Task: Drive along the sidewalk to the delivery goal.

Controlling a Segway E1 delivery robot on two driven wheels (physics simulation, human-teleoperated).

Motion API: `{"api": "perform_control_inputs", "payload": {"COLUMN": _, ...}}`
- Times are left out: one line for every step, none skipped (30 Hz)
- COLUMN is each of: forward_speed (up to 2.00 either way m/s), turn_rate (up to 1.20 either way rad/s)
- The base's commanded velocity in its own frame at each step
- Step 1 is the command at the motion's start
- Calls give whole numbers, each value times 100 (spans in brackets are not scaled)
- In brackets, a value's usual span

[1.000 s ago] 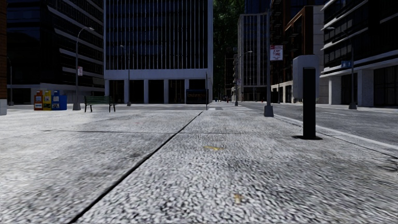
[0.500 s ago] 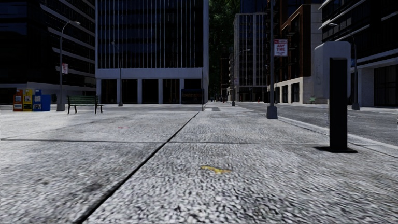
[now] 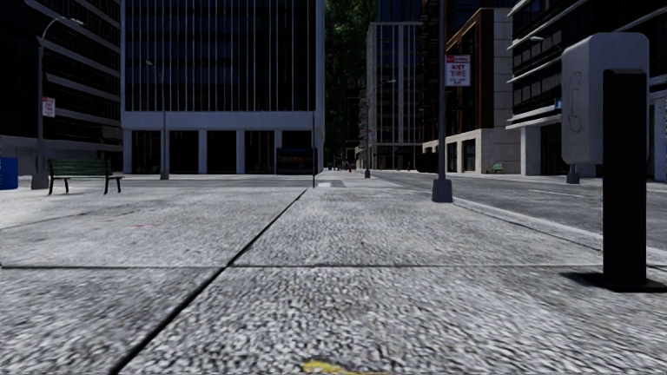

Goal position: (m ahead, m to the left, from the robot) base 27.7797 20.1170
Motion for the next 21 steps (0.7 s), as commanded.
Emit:
{"api": "perform_control_inputs", "payload": {"forward_speed": 200, "turn_rate": -22}}
{"api": "perform_control_inputs", "payload": {"forward_speed": 200, "turn_rate": -22}}
{"api": "perform_control_inputs", "payload": {"forward_speed": 200, "turn_rate": -22}}
{"api": "perform_control_inputs", "payload": {"forward_speed": 200, "turn_rate": -22}}
{"api": "perform_control_inputs", "payload": {"forward_speed": 200, "turn_rate": -22}}
{"api": "perform_control_inputs", "payload": {"forward_speed": 200, "turn_rate": -22}}
{"api": "perform_control_inputs", "payload": {"forward_speed": 200, "turn_rate": -23}}
{"api": "perform_control_inputs", "payload": {"forward_speed": 200, "turn_rate": -29}}
{"api": "perform_control_inputs", "payload": {"forward_speed": 200, "turn_rate": -29}}
{"api": "perform_control_inputs", "payload": {"forward_speed": 200, "turn_rate": -33}}
{"api": "perform_control_inputs", "payload": {"forward_speed": 200, "turn_rate": -36}}
{"api": "perform_control_inputs", "payload": {"forward_speed": 200, "turn_rate": -36}}
{"api": "perform_control_inputs", "payload": {"forward_speed": 200, "turn_rate": -36}}
{"api": "perform_control_inputs", "payload": {"forward_speed": 200, "turn_rate": -36}}
{"api": "perform_control_inputs", "payload": {"forward_speed": 200, "turn_rate": -38}}
{"api": "perform_control_inputs", "payload": {"forward_speed": 200, "turn_rate": -38}}
{"api": "perform_control_inputs", "payload": {"forward_speed": 200, "turn_rate": -38}}
{"api": "perform_control_inputs", "payload": {"forward_speed": 200, "turn_rate": -38}}
{"api": "perform_control_inputs", "payload": {"forward_speed": 200, "turn_rate": -38}}
{"api": "perform_control_inputs", "payload": {"forward_speed": 200, "turn_rate": -36}}
{"api": "perform_control_inputs", "payload": {"forward_speed": 200, "turn_rate": -36}}
